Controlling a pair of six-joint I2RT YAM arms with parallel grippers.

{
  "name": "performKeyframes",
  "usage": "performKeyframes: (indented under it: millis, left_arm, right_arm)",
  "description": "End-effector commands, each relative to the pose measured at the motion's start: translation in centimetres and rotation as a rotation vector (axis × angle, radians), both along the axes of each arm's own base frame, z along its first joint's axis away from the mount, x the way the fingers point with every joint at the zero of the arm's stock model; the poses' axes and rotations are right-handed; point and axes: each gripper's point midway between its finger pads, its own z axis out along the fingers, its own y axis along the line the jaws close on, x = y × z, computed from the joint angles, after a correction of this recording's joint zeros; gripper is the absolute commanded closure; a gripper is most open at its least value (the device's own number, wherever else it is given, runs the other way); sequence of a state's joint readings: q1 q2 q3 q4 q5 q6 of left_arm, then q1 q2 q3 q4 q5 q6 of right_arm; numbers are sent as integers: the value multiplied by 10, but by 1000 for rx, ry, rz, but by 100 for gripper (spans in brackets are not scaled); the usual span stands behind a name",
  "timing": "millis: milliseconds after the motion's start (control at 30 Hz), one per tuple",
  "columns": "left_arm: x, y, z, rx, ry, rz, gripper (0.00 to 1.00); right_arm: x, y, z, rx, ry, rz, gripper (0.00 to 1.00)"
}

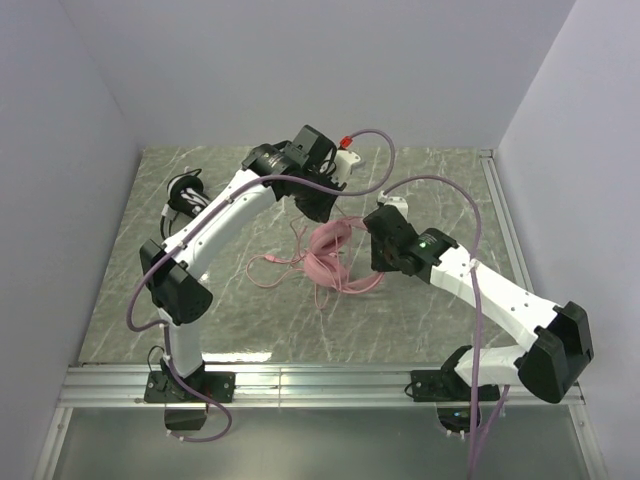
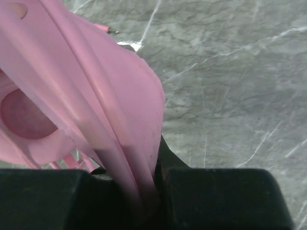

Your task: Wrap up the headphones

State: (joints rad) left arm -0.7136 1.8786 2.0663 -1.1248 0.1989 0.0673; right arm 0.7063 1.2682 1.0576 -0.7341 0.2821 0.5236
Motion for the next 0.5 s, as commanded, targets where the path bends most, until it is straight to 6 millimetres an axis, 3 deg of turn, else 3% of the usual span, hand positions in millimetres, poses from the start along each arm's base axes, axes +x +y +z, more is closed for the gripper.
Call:
performKeyframes:
  millis: [0,200,333,467]
  left_arm:
    - [3,-3,36,-93,-32,90,97]
    - [-9,-14,45,-209,15,81,96]
    - [-20,-25,63,-338,64,46,86]
    - [-22,-31,78,-433,135,2,87]
  right_arm:
    - [12,-24,6,-71,-32,-131,100]
    - [31,-31,8,2,-70,-195,100]
    - [42,-42,10,37,-103,-246,100]
    - [52,-55,12,4,-125,-291,100]
